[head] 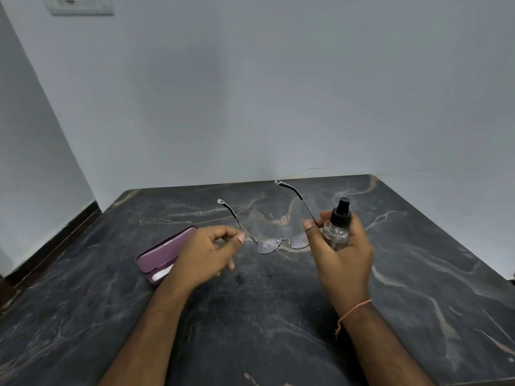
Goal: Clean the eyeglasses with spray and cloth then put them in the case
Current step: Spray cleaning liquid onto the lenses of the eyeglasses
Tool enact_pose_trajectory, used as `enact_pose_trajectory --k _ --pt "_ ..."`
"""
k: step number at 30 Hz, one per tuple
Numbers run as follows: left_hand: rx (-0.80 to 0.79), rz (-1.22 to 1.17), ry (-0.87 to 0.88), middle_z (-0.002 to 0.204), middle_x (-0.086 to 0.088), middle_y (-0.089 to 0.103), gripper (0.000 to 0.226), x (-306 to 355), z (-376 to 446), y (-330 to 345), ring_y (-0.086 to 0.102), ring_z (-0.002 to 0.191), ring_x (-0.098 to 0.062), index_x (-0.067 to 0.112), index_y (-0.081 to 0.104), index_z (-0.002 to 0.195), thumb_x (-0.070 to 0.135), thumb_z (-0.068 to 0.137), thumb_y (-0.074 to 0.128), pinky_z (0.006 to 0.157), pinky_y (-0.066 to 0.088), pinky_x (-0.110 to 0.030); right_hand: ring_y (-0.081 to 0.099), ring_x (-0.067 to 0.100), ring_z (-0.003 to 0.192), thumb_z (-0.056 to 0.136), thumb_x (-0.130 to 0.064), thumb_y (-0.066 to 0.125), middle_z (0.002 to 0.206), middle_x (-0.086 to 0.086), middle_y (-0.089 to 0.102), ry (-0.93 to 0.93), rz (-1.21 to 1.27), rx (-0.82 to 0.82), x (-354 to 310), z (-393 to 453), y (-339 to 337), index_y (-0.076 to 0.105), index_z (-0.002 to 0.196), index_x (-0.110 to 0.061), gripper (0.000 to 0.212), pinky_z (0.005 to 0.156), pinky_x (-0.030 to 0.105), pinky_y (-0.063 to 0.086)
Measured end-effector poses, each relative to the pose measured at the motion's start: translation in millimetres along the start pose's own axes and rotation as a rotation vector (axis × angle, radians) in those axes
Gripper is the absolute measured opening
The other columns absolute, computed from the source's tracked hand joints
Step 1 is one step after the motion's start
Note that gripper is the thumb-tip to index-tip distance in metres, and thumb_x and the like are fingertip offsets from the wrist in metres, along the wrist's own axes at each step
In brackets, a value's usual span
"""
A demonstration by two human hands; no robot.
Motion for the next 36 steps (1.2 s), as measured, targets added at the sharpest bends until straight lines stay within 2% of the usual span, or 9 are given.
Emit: enact_pose_trajectory --k 2,4,12,19,24,28,32,34,36 --pt "-0.069 -0.154 -0.035 0.096 0.004 0.084 0.019 -3 1 12 0.077 0.073 -0.007 0.030 0.079 0.120 0.024 0.102 0.075 0.055 0.061 -0.027 0.075 0.015 0.078 0.087 -0.020 0.088 0.091 -0.007 0.078 0.022 0.028 0.004 2 1 -1 0.070 0.098 -0.037 0.027 0.071 0.049 0.065" --pt "-0.089 -0.219 -0.041 0.109 0.004 0.084 0.026 -5 3 20 0.080 0.088 -0.012 0.028 0.079 0.124 0.020 0.100 0.077 0.061 0.064 -0.030 0.073 0.016 0.076 0.087 -0.018 0.087 0.091 -0.004 0.077 0.037 0.052 0.006 3 2 -1 0.070 0.096 -0.039 0.028 0.069 0.054 0.065" --pt "0.094 -0.476 0.057 0.109 0.001 0.085 0.012 5 2 20 0.077 0.092 -0.012 0.028 0.087 0.099 0.024 0.092 0.078 0.059 0.062 -0.026 0.071 0.017 0.070 0.089 -0.007 0.084 0.086 -0.001 0.075 0.170 0.184 0.007 12 4 1 0.069 0.103 -0.021 0.024 0.057 0.041 0.059" --pt "0.209 -0.504 0.230 0.106 0.000 0.079 0.020 20 -1 0 0.072 0.081 -0.007 0.027 0.087 0.104 0.019 0.087 0.079 0.060 0.061 -0.022 0.077 0.028 0.071 0.091 -0.010 0.082 0.097 0.014 0.077 0.270 0.235 -0.024 20 2 5 0.067 0.109 -0.016 0.024 0.049 0.034 0.055" --pt "0.324 -0.413 0.298 0.099 0.010 0.078 0.017 22 -5 -14 0.069 0.072 -0.007 0.026 0.084 0.105 0.020 0.090 0.079 0.062 0.058 -0.018 0.075 0.028 0.069 0.091 -0.017 0.082 0.101 0.009 0.078 0.281 0.206 -0.019 21 2 5 0.068 0.107 -0.021 0.022 0.051 0.035 0.055" --pt "0.450 -0.351 0.331 0.100 0.003 0.078 0.013 22 -6 -25 0.071 0.079 -0.007 0.026 0.085 0.103 0.020 0.092 0.080 0.061 0.060 -0.020 0.072 0.018 0.067 0.095 -0.030 0.079 0.095 0.000 0.076 0.219 0.136 0.009 17 1 1 0.062 0.119 -0.030 0.029 0.052 0.036 0.056" --pt "0.517 -0.279 0.350 0.099 0.002 0.076 0.013 19 -8 -29 0.072 0.085 -0.009 0.023 0.086 0.106 0.017 0.095 0.081 0.060 0.065 -0.036 0.066 0.019 0.063 0.104 -0.038 0.064 0.097 0.012 0.067 0.060 0.120 -0.158 -2 -10 10 0.042 0.143 -0.044 0.045 0.055 0.037 0.058" --pt "0.535 -0.232 0.377 0.097 0.004 0.077 0.014 20 -8 -30 0.073 0.087 -0.010 0.016 0.087 0.107 0.017 0.095 0.081 0.065 0.064 -0.041 0.067 0.019 0.066 0.103 -0.031 0.059 0.107 0.001 0.068 -0.053 0.059 -0.310 -12 -22 21 0.035 0.148 -0.051 0.056 0.057 0.037 0.060" --pt "0.544 -0.191 0.422 0.097 0.001 0.078 0.015 24 -9 -29 0.075 0.091 -0.013 0.013 0.086 0.108 0.016 0.094 0.082 0.072 0.063 -0.036 0.065 0.031 0.062 0.103 -0.028 0.056 0.121 -0.012 0.069 -0.115 -0.026 -0.449 -14 -34 33 0.032 0.149 -0.056 0.059 0.055 0.049 0.060"
Point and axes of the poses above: each hand's wrist, its own z-axis towards the middle knuckle, its own y-axis out of the palm, x = y × z, the point moved 8 cm from there along z, towards the middle knuckle
